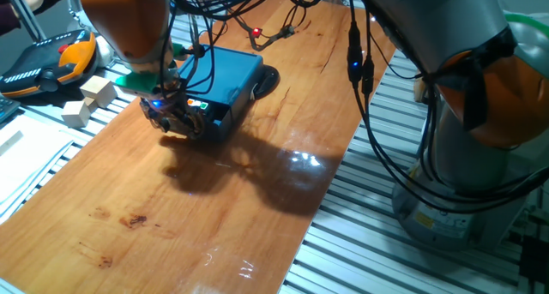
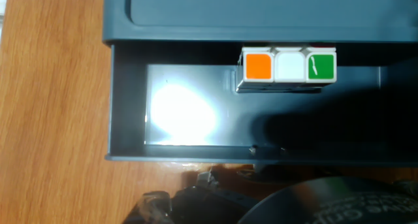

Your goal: Grasp the handle and close the drawer

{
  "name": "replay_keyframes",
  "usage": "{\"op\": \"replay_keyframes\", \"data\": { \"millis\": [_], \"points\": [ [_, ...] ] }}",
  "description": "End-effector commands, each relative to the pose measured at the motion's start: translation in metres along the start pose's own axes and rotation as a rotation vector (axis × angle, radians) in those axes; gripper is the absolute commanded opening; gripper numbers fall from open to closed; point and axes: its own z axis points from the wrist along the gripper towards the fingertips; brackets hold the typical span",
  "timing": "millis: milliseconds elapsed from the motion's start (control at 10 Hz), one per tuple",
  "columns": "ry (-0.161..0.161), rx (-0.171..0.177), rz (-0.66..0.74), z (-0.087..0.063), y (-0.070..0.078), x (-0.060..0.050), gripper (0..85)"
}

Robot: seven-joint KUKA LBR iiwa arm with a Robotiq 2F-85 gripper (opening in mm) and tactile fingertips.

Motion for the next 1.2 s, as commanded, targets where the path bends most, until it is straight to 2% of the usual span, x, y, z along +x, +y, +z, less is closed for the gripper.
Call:
{"op": "replay_keyframes", "data": {
  "millis": [0,700,800,900,1100],
  "points": [
    [-0.002,0.001,0.002,0.0002,-0.0002,-0.0001,71.0],
    [-0.011,0.005,-0.009,-0.0005,-0.0004,-0.003,62.7],
    [-0.008,0.005,-0.012,-0.0001,-0.0005,-0.0031,59.0],
    [-0.008,0.005,-0.017,0.0002,-0.0005,-0.0031,42.3],
    [-0.001,0.005,-0.032,0.0003,-0.0009,-0.0034,3.7]
  ]
}}
